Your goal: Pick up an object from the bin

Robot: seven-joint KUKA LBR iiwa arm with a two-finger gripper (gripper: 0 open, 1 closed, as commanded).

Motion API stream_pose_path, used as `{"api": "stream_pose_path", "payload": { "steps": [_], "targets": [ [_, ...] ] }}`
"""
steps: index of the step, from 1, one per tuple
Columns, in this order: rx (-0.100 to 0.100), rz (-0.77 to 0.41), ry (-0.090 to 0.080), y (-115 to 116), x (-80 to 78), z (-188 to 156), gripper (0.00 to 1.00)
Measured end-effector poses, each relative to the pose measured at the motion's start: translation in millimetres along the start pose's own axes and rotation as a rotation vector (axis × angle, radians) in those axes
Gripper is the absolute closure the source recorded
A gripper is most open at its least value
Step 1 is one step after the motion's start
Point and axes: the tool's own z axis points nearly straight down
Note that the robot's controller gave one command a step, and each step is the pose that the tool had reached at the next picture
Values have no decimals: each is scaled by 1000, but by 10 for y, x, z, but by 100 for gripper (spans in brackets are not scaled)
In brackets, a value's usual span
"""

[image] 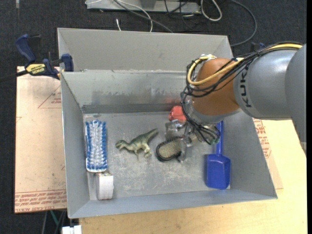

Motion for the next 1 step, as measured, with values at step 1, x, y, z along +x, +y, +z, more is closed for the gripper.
{"api": "stream_pose_path", "payload": {
  "steps": [1],
  "targets": [
    [0,1,0,2,2,-19,100]
  ]
}}
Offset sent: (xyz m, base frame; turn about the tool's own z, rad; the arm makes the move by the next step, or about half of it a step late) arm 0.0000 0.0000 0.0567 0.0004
